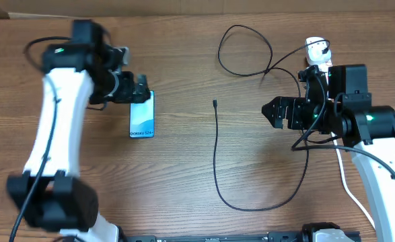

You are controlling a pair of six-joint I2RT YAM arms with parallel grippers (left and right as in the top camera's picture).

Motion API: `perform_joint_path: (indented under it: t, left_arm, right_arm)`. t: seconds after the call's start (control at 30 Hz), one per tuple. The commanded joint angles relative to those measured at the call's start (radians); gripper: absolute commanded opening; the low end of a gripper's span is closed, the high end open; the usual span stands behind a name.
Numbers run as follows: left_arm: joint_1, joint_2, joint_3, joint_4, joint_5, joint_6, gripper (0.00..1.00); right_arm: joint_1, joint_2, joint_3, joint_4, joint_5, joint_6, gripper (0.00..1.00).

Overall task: Plug charger to phone and switch on socket
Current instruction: 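Move the left gripper over the phone and the right gripper toward the cable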

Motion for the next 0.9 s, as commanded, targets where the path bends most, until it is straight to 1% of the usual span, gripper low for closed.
perform_joint_path:
  t: [0.0, 0.13, 0.27, 0.47, 0.67, 0.87]
  left_arm:
    - [-0.047, 0.106, 0.023, -0.008, -0.165, -0.088, 1.00]
    - [-0.056, 0.190, 0.022, 0.004, -0.222, -0.107, 1.00]
    - [-0.054, 0.240, 0.003, 0.071, -0.264, -0.110, 1.00]
    - [-0.072, 0.256, -0.047, 0.230, -0.214, -0.056, 0.98]
    - [-0.093, 0.256, -0.159, 0.349, -0.213, -0.056, 0.98]
    - [-0.092, 0.261, -0.198, 0.383, -0.213, -0.029, 0.98]
  right_arm:
    - [-0.002, 0.007, 0.025, 0.002, -0.014, -0.002, 1.00]
    - [-0.002, 0.008, 0.025, 0.002, -0.014, -0.002, 1.00]
    - [-0.002, 0.008, 0.024, 0.005, -0.014, -0.002, 1.00]
    - [-0.002, 0.008, 0.024, 0.006, 0.001, -0.002, 1.00]
    - [-0.002, 0.008, 0.024, 0.006, 0.001, -0.002, 1.00]
    - [-0.002, 0.008, 0.024, 0.005, 0.001, -0.002, 1.00]
